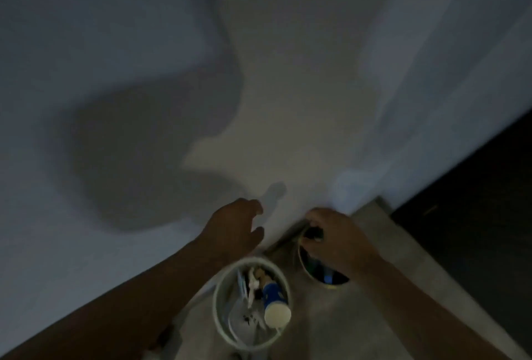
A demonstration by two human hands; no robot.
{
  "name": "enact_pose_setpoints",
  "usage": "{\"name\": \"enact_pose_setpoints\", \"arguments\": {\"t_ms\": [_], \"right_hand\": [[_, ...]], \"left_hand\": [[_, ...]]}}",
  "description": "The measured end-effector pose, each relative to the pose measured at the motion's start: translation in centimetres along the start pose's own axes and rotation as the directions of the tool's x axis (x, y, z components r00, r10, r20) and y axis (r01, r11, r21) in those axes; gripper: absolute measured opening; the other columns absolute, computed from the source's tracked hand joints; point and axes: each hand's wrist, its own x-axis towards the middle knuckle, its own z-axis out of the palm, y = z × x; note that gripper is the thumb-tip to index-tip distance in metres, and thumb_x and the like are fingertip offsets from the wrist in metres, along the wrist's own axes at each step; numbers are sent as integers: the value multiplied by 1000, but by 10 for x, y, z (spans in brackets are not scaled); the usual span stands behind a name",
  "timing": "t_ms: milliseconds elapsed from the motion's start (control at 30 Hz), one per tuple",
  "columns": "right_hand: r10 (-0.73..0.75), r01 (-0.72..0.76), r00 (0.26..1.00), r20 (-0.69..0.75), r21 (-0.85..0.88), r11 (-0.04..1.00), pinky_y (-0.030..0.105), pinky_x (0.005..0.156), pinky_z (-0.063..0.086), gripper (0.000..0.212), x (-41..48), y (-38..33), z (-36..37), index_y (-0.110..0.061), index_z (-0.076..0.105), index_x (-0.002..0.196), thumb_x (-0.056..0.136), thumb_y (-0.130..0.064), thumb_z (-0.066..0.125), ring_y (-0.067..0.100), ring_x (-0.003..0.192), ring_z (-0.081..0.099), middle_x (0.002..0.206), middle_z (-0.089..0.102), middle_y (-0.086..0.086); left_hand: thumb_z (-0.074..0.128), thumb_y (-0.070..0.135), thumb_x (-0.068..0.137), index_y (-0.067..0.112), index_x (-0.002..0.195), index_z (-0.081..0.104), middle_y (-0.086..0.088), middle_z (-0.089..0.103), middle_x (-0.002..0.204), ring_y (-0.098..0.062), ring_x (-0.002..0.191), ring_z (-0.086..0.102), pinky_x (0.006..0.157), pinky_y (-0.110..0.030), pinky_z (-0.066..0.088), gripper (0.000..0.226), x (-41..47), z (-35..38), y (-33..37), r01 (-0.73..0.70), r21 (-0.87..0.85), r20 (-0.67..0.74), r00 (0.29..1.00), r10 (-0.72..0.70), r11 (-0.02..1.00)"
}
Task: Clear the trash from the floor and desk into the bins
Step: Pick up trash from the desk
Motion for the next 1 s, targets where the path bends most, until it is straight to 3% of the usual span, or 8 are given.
{"name": "enact_pose_setpoints", "arguments": {"t_ms": [167,267,467,567,700,867,1000], "right_hand": [[-348,318,918,-188,-174,932,17,95,37,52,-45,-87,-143,-24,49,133,86,-38,65,9,114,51,126,55,-5],[-537,466,801,-265,-287,837,16,92,36,50,-79,-144,-206,-25,52,131,84,-35,67,9,112,53,121,57,-8],[-795,688,545,-268,-399,606,14,92,36,45,-151,-261,-267,-34,51,128,86,-40,63,0,113,49,120,52,-19],[-899,818,372,-230,-377,435,12,95,37,43,-190,-333,-259,-37,53,124,83,-44,64,-8,109,48,116,53,-25],[-977,920,144,-160,-341,192,1,88,32,43,-255,-429,-208,-40,54,123,82,-47,63,-10,108,46,115,53,-28],[-993,972,-106,-54,-216,-92,8,92,34,41,-371,-541,-110,-38,54,122,82,-48,61,-12,109,46,115,52,-29],[-956,954,-295,12,-62,-295,2,89,34,43,-490,-609,-24,-38,54,124,83,-47,63,-10,109,47,117,52,-28]], "left_hand": [[60,33,88,19,128,55,-2,59,121,-18,105,58,94,-28,43,42,-49,-146,71,-40,130,-302,950,78,991],[59,37,87,24,129,53,3,57,123,-16,106,59,92,-27,46,44,-96,-218,103,10,201,-455,887,84,979],[57,42,88,29,128,50,9,57,121,-10,107,56,87,-18,40,43,-220,-320,121,186,274,-682,729,55,943],[58,43,87,32,125,50,14,56,120,-4,105,54,86,-12,38,41,-310,-348,113,328,242,-799,602,-4,913],[61,41,85,34,121,53,17,57,115,1,99,55,88,-17,45,38,-450,-359,95,519,142,-899,423,-109,843],[62,40,84,31,122,55,16,57,118,-2,103,56,91,-21,46,40,-645,-337,82,739,0,-947,215,-237,674],[67,36,82,27,119,58,11,60,115,-8,102,59,88,-21,45,39,-796,-305,90,847,-117,-952,53,-302,518]]}}
